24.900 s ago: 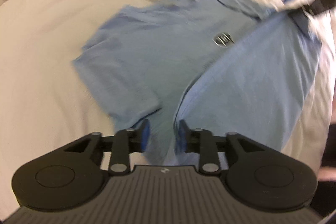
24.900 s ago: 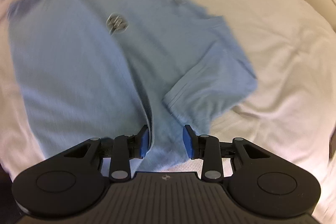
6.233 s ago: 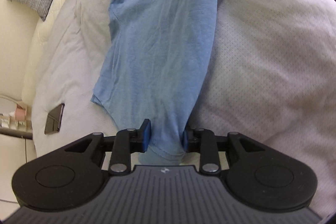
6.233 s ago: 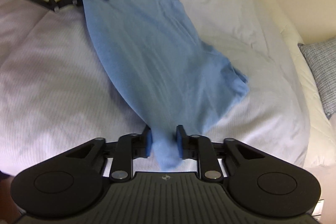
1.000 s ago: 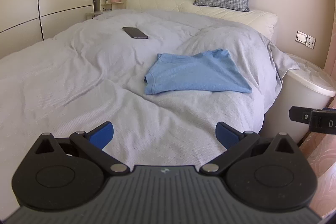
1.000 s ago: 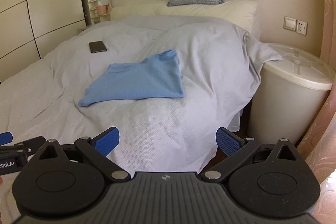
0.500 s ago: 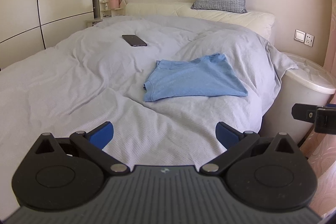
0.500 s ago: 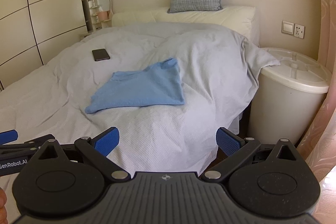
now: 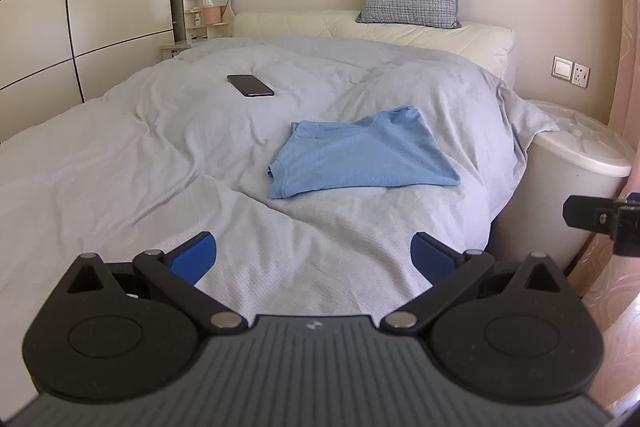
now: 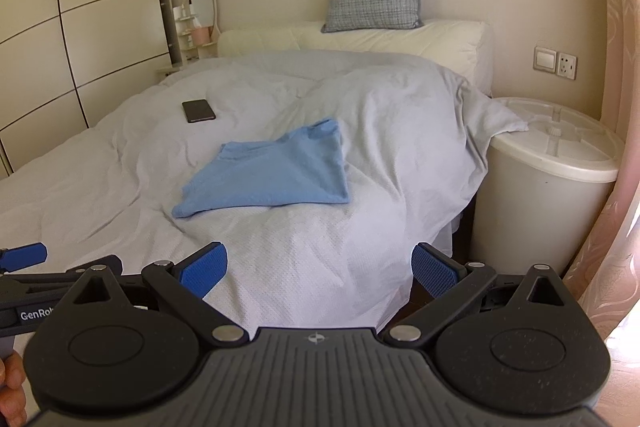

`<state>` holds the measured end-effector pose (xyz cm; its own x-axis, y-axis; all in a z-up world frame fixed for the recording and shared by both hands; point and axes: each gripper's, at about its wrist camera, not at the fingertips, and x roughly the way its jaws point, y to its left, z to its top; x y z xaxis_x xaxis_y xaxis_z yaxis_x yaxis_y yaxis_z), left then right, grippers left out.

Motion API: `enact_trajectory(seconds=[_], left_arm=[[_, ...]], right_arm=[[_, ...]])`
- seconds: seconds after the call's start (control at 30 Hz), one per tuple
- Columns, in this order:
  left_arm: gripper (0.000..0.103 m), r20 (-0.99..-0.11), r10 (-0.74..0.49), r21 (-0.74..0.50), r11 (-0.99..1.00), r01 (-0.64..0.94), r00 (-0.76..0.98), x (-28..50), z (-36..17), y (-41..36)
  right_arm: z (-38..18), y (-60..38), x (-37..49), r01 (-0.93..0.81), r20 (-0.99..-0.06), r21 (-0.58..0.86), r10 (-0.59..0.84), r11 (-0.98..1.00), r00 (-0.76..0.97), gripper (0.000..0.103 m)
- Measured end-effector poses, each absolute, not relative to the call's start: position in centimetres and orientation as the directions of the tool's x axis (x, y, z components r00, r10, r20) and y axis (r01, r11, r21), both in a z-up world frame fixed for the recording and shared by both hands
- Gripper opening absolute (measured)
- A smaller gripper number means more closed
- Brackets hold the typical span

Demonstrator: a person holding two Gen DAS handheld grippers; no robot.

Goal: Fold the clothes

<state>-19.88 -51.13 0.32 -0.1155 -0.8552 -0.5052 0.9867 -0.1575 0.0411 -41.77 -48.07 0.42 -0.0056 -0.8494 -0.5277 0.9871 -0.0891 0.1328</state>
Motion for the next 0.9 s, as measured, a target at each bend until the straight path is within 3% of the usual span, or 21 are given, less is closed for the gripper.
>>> enact_trajectory(seconds=[0.9], left_arm=[[0.102, -0.522, -0.848, 0.060, -0.146, 0.987, -0.094, -20.7, -0.4, -50.4]], right_arm=[[0.5, -47.9, -41.8, 0.987, -0.535, 0.141, -0.845, -0.077, 0.010, 0.101]])
